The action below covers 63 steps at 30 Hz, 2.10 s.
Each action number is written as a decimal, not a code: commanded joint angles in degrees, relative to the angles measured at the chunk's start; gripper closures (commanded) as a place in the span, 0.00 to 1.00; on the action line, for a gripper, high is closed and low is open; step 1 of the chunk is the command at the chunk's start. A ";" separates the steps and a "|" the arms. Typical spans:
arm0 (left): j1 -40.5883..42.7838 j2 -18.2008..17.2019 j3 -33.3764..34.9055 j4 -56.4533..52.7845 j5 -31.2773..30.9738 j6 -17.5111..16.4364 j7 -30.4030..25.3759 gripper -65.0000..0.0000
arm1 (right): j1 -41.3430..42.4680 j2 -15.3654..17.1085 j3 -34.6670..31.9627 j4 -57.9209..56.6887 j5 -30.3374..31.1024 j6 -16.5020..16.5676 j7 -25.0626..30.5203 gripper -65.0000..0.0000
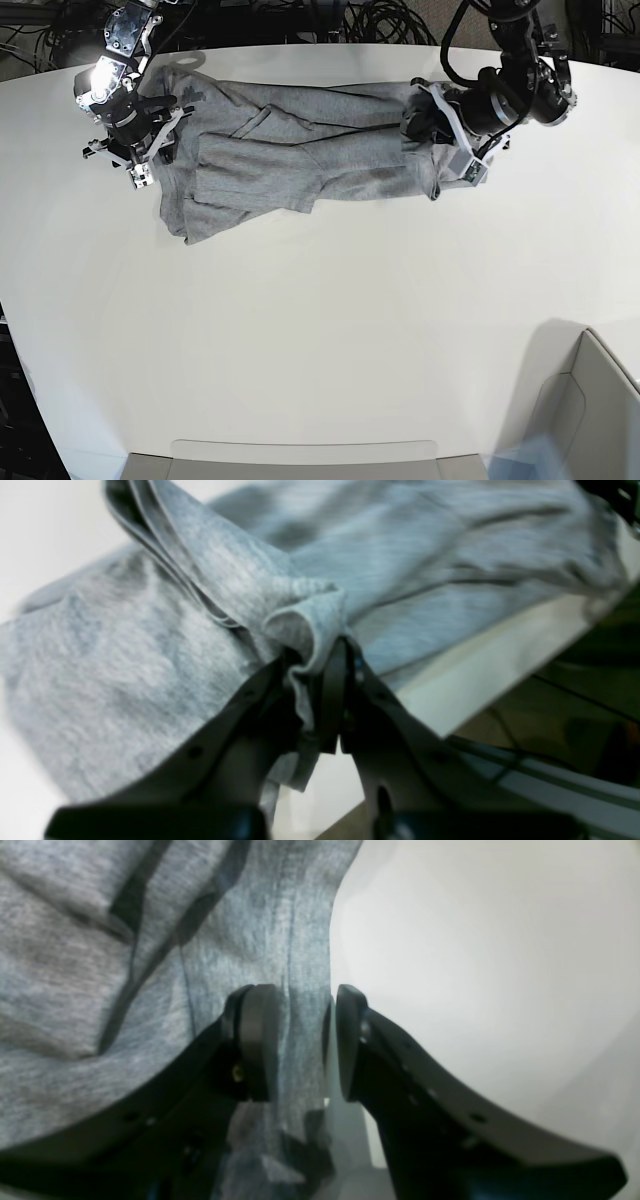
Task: Fold the T-shirt properly
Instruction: 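Fold the held strip end inward toward the right gripper with the left gripper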
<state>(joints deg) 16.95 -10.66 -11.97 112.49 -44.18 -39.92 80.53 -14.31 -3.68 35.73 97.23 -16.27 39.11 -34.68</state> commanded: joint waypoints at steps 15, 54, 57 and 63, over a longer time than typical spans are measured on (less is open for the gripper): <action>-0.64 -0.47 4.36 0.79 -1.05 -0.08 -3.30 1.00 | 0.02 0.12 0.01 0.48 -0.65 0.89 -0.62 0.69; -3.37 1.12 -4.08 -1.59 -8.43 5.59 -2.60 0.88 | 0.28 0.12 0.19 0.48 -0.65 0.89 -0.62 0.69; -3.46 0.06 -2.93 -5.28 -8.34 5.59 -2.69 0.90 | 0.28 0.12 0.36 0.84 -0.30 0.89 -0.62 0.69; -5.13 -1.08 0.05 -13.10 -8.34 5.59 -3.39 0.90 | 0.02 -2.08 0.63 7.25 3.13 0.89 -0.80 0.69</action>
<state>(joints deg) 12.49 -11.40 -11.88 98.26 -51.05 -34.28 77.80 -14.85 -6.13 36.36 103.07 -14.15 39.11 -37.12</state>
